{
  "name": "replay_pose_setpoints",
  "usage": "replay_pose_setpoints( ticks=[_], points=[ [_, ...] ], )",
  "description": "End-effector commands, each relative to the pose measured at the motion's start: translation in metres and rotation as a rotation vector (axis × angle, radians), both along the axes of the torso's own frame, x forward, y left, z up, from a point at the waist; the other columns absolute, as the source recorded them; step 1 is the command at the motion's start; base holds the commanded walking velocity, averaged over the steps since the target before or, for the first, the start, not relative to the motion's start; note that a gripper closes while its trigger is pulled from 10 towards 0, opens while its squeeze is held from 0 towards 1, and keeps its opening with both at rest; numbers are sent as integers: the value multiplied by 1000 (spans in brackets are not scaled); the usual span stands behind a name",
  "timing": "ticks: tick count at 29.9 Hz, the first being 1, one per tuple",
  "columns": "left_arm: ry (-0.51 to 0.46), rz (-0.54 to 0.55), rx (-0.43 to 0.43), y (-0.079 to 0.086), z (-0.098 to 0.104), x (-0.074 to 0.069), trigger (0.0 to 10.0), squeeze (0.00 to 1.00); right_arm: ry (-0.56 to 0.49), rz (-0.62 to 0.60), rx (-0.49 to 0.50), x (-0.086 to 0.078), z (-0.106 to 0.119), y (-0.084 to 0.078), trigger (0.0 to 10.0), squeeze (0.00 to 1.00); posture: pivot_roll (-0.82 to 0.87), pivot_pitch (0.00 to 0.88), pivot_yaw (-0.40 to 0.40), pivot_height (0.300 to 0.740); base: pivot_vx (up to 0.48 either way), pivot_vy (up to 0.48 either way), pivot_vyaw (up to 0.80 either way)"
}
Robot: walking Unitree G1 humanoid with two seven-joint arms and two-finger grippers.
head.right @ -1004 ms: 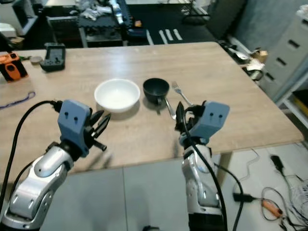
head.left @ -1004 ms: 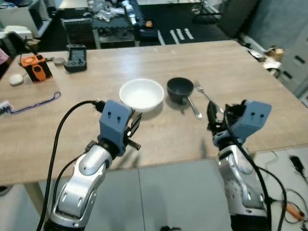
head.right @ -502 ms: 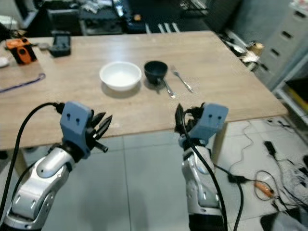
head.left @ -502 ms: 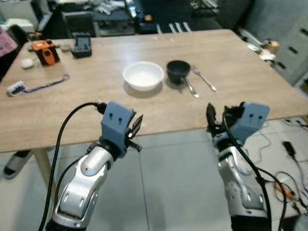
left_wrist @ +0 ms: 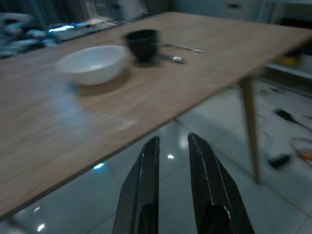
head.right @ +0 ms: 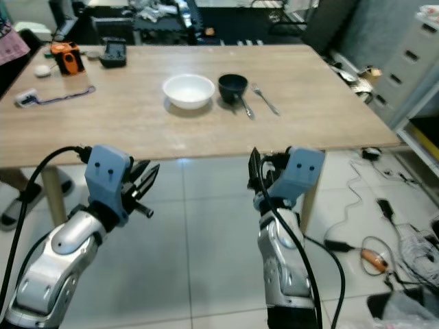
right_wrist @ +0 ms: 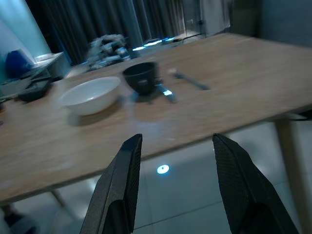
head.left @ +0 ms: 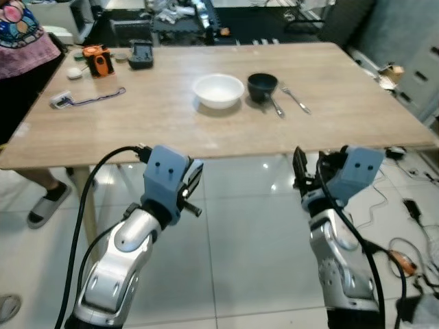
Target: Setting the table
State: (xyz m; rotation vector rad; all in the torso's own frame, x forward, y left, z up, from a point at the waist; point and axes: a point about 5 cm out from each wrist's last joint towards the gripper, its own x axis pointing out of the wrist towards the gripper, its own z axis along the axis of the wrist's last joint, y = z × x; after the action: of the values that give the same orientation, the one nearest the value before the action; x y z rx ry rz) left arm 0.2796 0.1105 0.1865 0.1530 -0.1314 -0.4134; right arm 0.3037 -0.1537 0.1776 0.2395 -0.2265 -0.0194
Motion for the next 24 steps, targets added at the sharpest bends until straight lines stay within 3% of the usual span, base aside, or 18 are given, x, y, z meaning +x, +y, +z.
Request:
replay_pose_setpoints(
  ticks=[1,13,18,20,24],
  points=[
    [18,-3,0,-2,-3,0,10000,0,18,-18,5,-1,-3,-4,10000,0,3,43,51,740,0,0,-800],
    [18,-4,-4,-4,-4,0,10000,0,28,-20,12,-1,-5,-5,10000,0,1,47,51,740,0,0,-800],
    [76,34,-20,1,-17,3,10000,0,71,-9,-16,-1,-15,-4,10000,0,3,48,52,740,0,0,-800],
    [113,64,-20,8,-28,4,10000,0,114,15,-59,-1,-25,-3,10000,0,-1,47,54,740,0,0,-800],
    [230,122,31,28,-66,2,10000,0,270,80,-168,-8,-70,-4,10000,0,0,47,48,740,0,0,-800]
  ],
)
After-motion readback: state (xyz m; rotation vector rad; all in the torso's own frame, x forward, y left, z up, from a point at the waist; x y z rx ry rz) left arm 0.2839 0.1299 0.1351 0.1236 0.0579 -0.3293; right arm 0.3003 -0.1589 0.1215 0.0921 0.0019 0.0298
